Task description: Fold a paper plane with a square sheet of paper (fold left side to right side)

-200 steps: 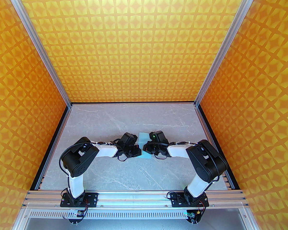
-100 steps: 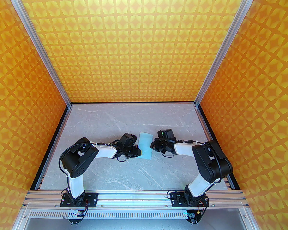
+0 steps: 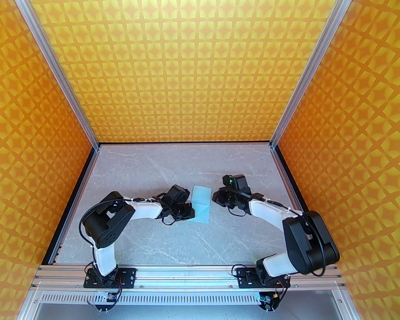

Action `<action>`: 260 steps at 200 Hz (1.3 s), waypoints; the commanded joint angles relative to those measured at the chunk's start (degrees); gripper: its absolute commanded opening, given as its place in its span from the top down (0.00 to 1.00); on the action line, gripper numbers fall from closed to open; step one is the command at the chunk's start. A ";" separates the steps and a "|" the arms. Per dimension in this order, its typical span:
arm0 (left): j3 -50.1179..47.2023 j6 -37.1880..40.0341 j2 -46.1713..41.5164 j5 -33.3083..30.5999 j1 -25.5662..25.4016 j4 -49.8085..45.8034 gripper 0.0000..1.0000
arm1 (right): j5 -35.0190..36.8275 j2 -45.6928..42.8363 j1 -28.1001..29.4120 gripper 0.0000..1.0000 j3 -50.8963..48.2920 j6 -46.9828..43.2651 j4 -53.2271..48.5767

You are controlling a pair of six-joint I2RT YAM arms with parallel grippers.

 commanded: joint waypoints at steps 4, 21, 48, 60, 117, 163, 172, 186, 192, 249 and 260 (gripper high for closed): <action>-0.50 1.08 1.15 -1.74 0.14 -7.57 1.00 | -2.71 3.84 3.46 1.00 -1.14 2.73 4.09; -0.38 1.07 1.25 -1.75 0.13 -7.72 1.00 | -2.50 7.25 5.09 1.00 -1.14 3.98 6.80; -0.19 1.18 1.25 -1.74 0.13 -7.81 1.00 | -1.07 11.11 5.39 1.00 -1.52 4.88 8.36; -0.25 1.25 1.24 -1.74 0.13 -7.92 1.00 | 0.27 11.88 5.34 1.00 -1.49 4.59 7.16; -2.80 1.51 -0.85 -1.76 0.22 -7.83 1.00 | 4.55 14.50 5.38 1.00 -1.44 3.37 3.91; -8.32 1.25 -4.52 -1.74 0.93 -6.59 1.00 | 4.96 15.74 5.34 1.00 -1.39 3.40 4.17; -8.99 1.25 -5.22 -1.76 0.93 -6.73 1.00 | 5.08 15.74 5.34 1.00 -1.45 3.37 4.00; -10.21 1.16 -6.12 -1.76 0.99 -6.52 1.00 | 5.17 15.67 5.35 1.00 -1.39 3.30 3.86; -10.64 1.08 -6.38 -1.75 0.98 -6.65 1.00 | 5.26 15.72 5.34 1.00 -1.32 3.31 3.86; -9.55 3.92 -14.30 -2.22 1.09 -11.01 0.95 | 2.80 9.15 5.34 1.00 0.97 0.81 0.39; -7.98 5.24 -15.18 -2.71 1.48 -11.80 0.88 | 2.75 7.08 5.34 1.00 1.94 -0.37 -1.66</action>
